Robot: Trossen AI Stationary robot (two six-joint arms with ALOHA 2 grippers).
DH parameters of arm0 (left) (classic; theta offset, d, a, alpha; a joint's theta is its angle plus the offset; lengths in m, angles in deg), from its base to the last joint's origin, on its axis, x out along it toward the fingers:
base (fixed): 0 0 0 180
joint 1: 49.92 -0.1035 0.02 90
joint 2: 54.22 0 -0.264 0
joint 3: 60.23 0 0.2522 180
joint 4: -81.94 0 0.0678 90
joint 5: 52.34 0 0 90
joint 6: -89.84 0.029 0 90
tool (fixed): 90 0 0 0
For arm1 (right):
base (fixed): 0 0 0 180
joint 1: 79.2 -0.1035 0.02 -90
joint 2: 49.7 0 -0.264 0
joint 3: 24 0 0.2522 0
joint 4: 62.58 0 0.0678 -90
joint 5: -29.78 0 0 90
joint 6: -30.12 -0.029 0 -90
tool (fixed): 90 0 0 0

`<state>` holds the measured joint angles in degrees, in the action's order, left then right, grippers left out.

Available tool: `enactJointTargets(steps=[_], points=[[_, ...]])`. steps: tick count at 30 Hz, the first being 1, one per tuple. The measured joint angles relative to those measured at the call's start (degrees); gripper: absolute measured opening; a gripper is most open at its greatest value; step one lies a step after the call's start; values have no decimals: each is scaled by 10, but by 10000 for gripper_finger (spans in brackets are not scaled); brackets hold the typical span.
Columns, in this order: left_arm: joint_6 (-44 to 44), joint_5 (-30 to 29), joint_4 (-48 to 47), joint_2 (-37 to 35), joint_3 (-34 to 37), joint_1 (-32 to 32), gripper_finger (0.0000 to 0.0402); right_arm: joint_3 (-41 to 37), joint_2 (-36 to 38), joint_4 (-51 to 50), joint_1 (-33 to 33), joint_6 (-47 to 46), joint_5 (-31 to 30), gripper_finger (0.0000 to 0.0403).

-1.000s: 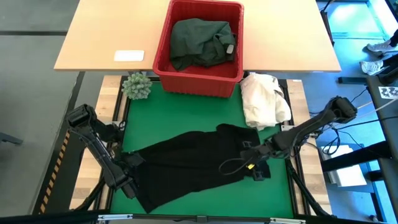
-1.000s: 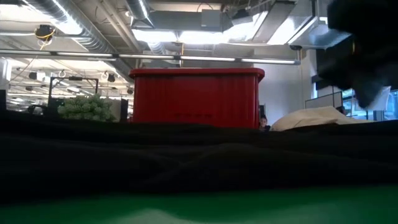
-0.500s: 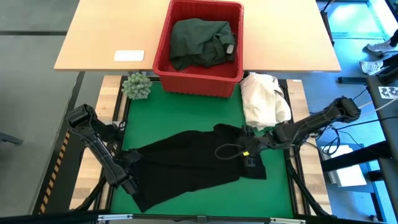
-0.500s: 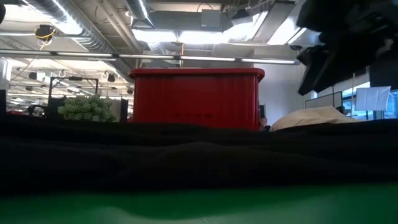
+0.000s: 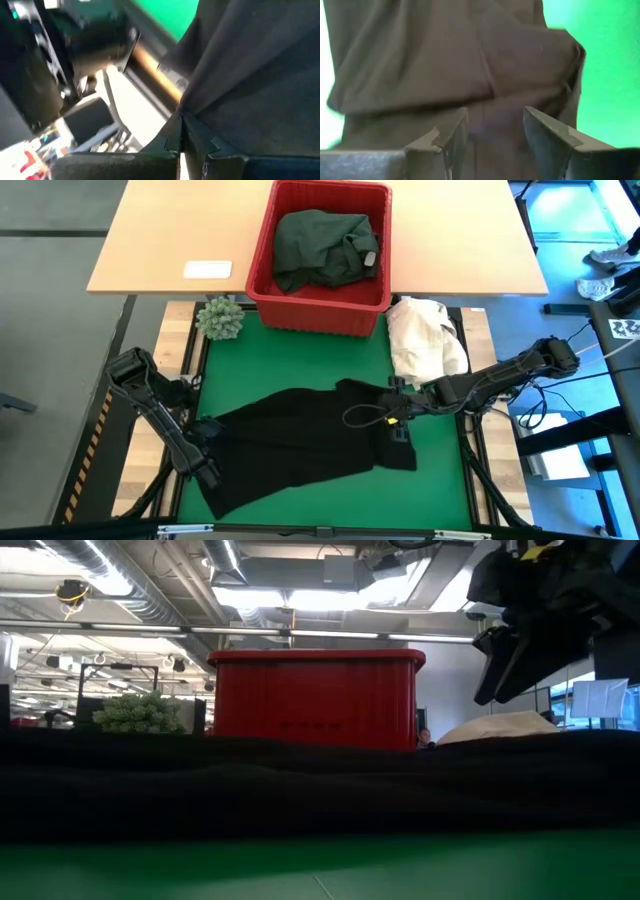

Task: Fold laundry
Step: Fold the black shirt

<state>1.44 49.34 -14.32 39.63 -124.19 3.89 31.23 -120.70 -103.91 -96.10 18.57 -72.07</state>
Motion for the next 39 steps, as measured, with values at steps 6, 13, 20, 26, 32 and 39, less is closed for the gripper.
enactJointTargets(steps=[6, 13, 20, 26, 32, 39], points=[[5, -31, 14, 0, 11, -7, 0, 0, 0, 3, 1, 1, 4, 193], [55, -107, 6, 0, -15, -30, 48, 0, 0, 5, 1, 5, 5, 193], [91, -169, -56, 0, -106, -65, 118, 0, 0, 5, 1, 5, 16, 193], [158, -223, 115, 1, -156, -50, 129, 0, 0, 22, -14, -2, 101, 193], [200, -124, 267, 60, -153, -15, 122, 1, -13, 50, -98, -20, 115, 193], [192, -86, 371, 108, -153, 21, 122, 1, -89, 50, -160, -74, 115, 133]])
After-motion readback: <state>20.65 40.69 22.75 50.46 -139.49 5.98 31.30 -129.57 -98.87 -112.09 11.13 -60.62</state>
